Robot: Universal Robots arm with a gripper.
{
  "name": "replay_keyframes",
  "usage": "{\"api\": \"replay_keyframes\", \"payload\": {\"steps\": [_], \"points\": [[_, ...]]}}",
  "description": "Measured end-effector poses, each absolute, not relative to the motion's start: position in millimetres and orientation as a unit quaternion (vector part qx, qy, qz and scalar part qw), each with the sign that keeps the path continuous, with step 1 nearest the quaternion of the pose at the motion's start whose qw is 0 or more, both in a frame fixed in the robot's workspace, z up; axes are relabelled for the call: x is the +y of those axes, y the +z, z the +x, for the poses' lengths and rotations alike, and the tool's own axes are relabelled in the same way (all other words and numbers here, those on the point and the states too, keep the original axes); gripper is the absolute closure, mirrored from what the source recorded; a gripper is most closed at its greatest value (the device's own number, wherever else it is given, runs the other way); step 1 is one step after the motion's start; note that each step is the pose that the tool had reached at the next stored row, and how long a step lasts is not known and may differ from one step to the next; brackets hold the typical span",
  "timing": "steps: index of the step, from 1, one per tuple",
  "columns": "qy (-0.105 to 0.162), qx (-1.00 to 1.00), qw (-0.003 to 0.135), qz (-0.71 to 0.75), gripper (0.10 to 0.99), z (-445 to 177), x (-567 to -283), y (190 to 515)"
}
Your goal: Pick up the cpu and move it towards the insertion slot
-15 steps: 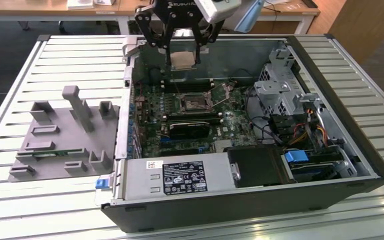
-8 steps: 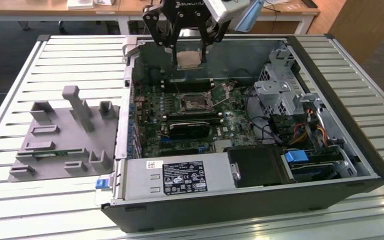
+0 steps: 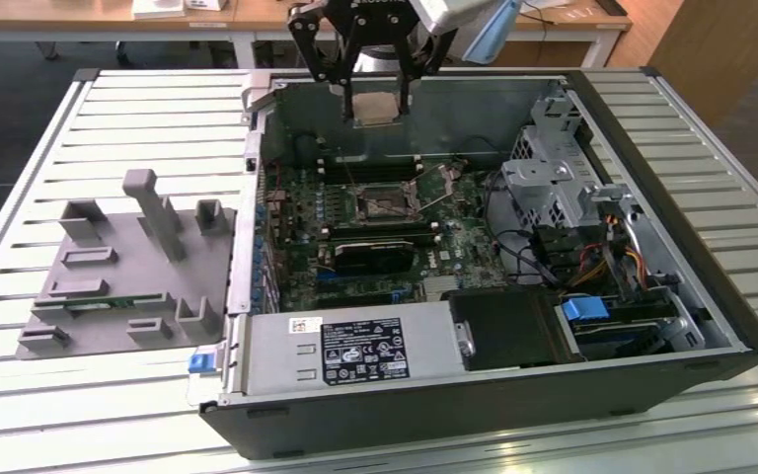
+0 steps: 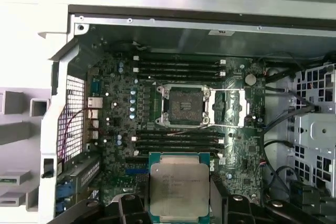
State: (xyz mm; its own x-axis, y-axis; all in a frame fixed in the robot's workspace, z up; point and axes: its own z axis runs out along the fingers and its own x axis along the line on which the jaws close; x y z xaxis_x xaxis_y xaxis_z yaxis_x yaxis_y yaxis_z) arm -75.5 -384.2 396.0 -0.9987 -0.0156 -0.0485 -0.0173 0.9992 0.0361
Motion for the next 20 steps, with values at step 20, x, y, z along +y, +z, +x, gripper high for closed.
{"api": "replay_keyframes", "payload": {"steps": [20], "points": [[0.015, 1.000, 0.011, -0.008, 0.549, -50.9, -348.1, 378.8]]}}
